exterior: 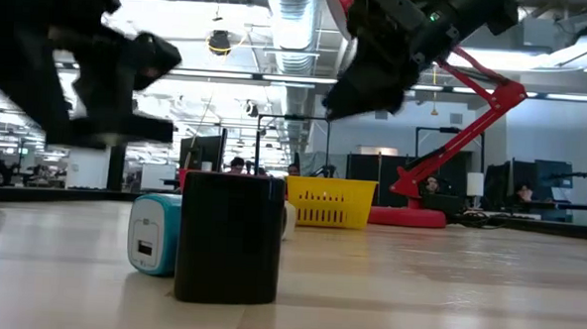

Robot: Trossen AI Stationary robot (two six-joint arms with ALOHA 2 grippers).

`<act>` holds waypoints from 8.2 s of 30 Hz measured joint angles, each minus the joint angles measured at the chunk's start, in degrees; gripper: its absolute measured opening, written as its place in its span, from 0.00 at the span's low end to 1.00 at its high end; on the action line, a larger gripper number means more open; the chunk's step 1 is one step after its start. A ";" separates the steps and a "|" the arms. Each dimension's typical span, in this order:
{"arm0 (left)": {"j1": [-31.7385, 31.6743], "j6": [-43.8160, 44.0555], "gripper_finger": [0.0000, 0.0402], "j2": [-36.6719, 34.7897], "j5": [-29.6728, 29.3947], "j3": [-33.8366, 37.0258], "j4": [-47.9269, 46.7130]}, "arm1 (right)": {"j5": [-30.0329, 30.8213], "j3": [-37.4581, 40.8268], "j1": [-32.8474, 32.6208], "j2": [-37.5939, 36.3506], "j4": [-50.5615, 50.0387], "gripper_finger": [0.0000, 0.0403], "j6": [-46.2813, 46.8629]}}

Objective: Pick & Place Office items
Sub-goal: Put the black digital timer into the yellow basket

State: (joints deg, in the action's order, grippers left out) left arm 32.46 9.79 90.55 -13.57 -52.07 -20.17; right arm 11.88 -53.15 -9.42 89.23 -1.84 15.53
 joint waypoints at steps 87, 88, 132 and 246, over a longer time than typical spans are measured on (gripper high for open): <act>-25.43 50.20 0.58 -20.62 30.13 4.31 25.67 | -5.79 -31.01 -4.96 5.60 -20.42 0.00 -24.11; -25.43 50.22 0.59 -20.62 30.13 4.31 25.65 | -5.80 -31.01 -4.84 5.60 -20.41 0.00 -24.24; -25.36 48.97 0.62 -20.75 30.02 4.07 25.39 | -5.04 -30.88 -3.43 5.73 -20.18 0.00 -25.16; -26.87 52.14 0.49 -20.62 27.52 4.24 30.19 | -8.79 -31.01 -2.99 2.91 -21.78 0.13 -20.87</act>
State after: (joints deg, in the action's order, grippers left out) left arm 5.59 61.93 69.93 13.95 -47.83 10.02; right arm 3.09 -84.16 -12.41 92.14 -23.61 -5.34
